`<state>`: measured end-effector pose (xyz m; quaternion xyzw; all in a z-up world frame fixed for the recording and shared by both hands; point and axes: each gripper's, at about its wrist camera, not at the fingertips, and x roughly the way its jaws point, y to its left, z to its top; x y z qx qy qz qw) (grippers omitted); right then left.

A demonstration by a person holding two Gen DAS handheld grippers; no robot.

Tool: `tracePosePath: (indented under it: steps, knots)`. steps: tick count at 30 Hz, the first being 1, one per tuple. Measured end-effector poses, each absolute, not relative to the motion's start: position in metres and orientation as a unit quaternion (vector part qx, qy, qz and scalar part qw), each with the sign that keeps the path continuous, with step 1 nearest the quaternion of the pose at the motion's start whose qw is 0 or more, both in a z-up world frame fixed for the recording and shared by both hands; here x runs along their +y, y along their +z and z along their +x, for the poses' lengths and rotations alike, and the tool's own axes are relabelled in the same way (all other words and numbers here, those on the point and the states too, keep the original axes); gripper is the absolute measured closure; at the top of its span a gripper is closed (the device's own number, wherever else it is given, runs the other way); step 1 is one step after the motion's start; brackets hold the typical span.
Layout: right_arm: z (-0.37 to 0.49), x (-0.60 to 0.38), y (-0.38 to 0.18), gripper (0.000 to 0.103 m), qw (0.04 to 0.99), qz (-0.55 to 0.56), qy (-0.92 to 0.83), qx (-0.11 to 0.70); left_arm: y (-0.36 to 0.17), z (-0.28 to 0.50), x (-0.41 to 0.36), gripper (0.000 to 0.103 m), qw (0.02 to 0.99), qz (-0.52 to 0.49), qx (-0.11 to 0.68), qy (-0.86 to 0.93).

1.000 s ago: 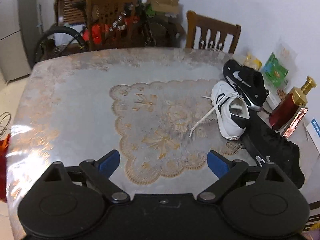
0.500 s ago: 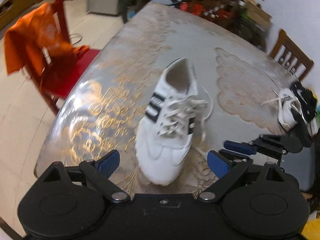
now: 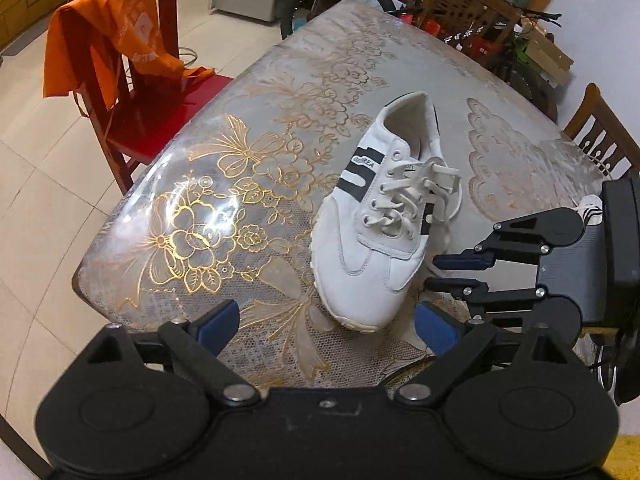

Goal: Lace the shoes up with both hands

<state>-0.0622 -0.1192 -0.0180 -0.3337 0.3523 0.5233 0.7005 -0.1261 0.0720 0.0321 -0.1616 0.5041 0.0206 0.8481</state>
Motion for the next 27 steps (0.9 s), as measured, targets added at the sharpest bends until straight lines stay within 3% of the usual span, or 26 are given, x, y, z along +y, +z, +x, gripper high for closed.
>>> tracePosePath:
  steps: [3, 5, 10, 15, 21, 27]
  knots:
    - [-0.058, -0.118, -0.017, 0.087, 0.696, -0.326, 0.52, 0.372, 0.033, -0.124, 0.072, 0.009, 0.849, -0.159, 0.503, 0.019]
    - [-0.054, -0.118, -0.018, 0.102, 0.702, -0.317, 0.506, 0.387, 0.033, -0.122, 0.071, 0.009, 0.85, -0.154, 0.503, 0.018]
    - [-0.054, -0.13, -0.009, 0.103, 0.726, -0.268, 0.495, 0.396, 0.034, -0.116, 0.071, 0.009, 0.856, -0.148, 0.496, 0.022]
    - [-0.058, -0.161, 0.052, 0.103, 0.787, -0.178, 0.505, 0.306, 0.038, -0.094, 0.072, 0.009, 0.873, -0.165, 0.457, 0.027]
    - [-0.048, -0.146, 0.072, 0.103, 0.781, -0.29, 0.518, 0.195, 0.038, -0.051, 0.052, 0.009, 0.894, -0.154, 0.42, 0.023]
    - [-0.03, -0.128, 0.058, 0.103, 0.71, -0.391, 0.566, 0.149, 0.025, -0.029, 0.035, 0.009, 0.895, -0.107, 0.428, 0.06]
